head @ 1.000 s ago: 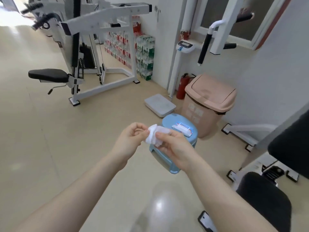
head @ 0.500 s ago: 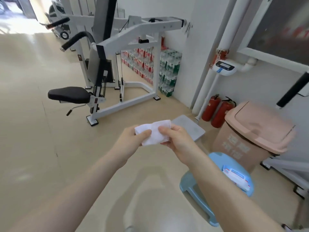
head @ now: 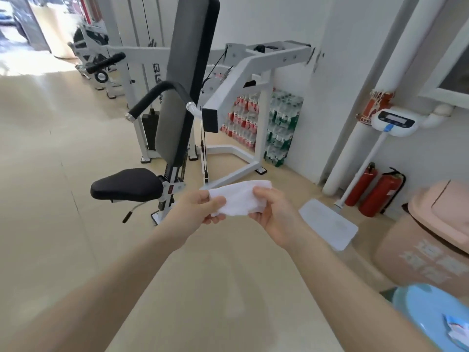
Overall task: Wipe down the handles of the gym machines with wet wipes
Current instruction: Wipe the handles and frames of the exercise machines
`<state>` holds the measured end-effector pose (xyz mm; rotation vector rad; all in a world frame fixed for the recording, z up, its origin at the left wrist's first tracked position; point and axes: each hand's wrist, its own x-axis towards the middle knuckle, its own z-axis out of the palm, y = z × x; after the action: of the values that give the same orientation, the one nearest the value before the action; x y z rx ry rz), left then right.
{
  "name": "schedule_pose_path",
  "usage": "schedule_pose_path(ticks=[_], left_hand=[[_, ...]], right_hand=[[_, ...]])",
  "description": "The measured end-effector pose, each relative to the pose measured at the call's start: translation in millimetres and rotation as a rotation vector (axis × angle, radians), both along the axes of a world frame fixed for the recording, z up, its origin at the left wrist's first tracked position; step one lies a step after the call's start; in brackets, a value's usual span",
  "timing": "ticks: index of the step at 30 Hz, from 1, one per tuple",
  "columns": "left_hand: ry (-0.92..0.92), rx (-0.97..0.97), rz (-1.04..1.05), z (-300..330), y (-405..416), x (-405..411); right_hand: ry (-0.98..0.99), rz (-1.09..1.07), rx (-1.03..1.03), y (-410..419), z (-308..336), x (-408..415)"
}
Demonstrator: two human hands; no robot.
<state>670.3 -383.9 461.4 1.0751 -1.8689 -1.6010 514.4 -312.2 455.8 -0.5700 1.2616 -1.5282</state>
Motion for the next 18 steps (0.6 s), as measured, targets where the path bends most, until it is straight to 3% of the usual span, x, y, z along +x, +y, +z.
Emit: schedule_pose_path(ticks=[6,12,15,18], left_hand=[[-0.142,-0.134,-0.142,20.4,-164.4,39.6],[-0.188,-0.277,-0.235,29.7,-290.8,31.3],[-0.216,-0.44,-0.142,29.7,-354.9,10.0],[-0.146,-0.459,-0.088,43.7,-411.1,-13.2]], right_hand=[[-0.138,-0.202,0.002,-135.4,15.9,51.9],[-0.122,-0.338,-0.004,-248.9,34.6,53.9],[-0.02,-0.414,-0.02,-304.8,40.6,39.8],[0.198,-0.503,-0.013,-359.0,56.5,20.0]])
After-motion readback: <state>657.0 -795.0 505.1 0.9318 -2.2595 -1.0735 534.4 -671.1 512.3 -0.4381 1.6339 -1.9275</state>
